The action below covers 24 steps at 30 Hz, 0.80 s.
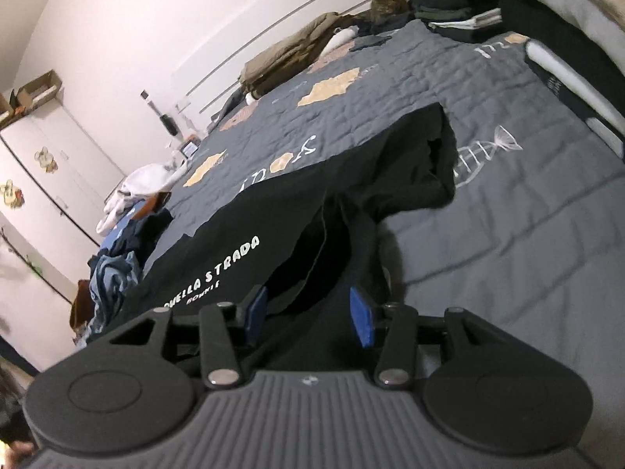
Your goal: Fold clothes
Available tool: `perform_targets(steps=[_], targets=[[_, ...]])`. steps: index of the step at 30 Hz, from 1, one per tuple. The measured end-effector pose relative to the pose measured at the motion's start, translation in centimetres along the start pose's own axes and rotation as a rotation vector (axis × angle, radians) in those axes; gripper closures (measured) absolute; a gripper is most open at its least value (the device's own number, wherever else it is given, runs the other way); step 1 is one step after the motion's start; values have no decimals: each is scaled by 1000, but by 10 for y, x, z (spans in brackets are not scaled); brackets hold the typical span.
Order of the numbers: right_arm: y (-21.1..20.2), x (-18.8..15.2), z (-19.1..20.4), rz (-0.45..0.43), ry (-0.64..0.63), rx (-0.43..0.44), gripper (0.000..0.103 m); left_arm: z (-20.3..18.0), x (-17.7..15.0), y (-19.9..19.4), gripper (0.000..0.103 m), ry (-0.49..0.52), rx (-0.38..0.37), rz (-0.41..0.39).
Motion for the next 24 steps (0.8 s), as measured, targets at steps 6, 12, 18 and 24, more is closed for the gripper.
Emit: perform_targets(steps=[6, 12, 18, 24], targets=[[-20, -17, -13, 3, 121, -12, 57, 10, -15, -7, 55, -125, 18, -15], [-29, -38, -22, 42, 277, 11, 56, -1, -24, -11, 54, -117, 8, -15], [-27, -51, -17, 77, 293, 4, 56, -25, -44, -14, 50, -49, -37, 12], [-12, -61, -20, 103, 337, -14, 56, -67, -66, -11, 48, 43, -139, 58]])
Point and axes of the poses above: each gripper's, at about its wrist camera, not at the fingertips, and y roughly the way its jaws point, z to its left, x to its top, the point moved 10 cm from there along y, roughly the way its jaws point, and after that the axes turned 2 degrees about -x, right-handed, at the moved point
